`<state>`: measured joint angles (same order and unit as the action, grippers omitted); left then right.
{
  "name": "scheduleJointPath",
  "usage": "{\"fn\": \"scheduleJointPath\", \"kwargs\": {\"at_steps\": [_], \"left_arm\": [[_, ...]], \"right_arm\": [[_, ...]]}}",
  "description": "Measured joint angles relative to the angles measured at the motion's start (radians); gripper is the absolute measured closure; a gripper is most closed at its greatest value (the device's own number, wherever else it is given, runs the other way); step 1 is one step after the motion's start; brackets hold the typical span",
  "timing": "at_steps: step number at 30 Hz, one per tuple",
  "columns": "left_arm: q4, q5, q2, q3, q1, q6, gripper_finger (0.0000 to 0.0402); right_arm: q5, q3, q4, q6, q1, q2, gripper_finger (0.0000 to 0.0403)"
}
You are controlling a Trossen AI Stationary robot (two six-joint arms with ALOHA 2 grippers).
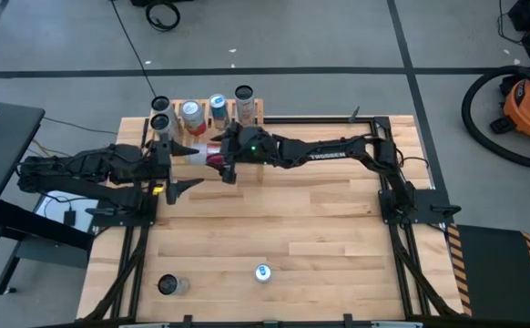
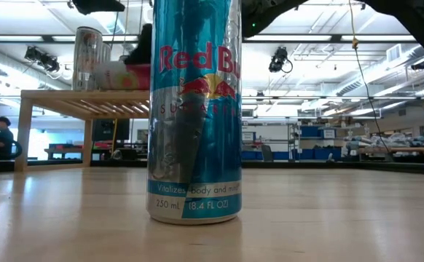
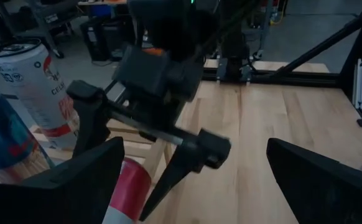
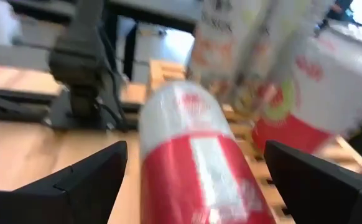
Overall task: Place canned beverage on shelf
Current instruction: Put the pink white soda can on the shelf aligned with the other pink white soda can
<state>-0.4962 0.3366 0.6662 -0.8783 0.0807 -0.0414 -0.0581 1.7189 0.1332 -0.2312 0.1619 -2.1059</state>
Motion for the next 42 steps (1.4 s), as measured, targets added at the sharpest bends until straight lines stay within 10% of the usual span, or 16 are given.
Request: {"fn": "scheduleJointPath", "kwargs": {"at_steps": [42], "left_arm": [[-0.058, 0.0, 0.001, 0.0, 0.0, -0.148, 0.0005]], "right_arm": [[0.097, 0.181, -0.237, 0.042, 0.051, -0.005, 0.0015]]}}
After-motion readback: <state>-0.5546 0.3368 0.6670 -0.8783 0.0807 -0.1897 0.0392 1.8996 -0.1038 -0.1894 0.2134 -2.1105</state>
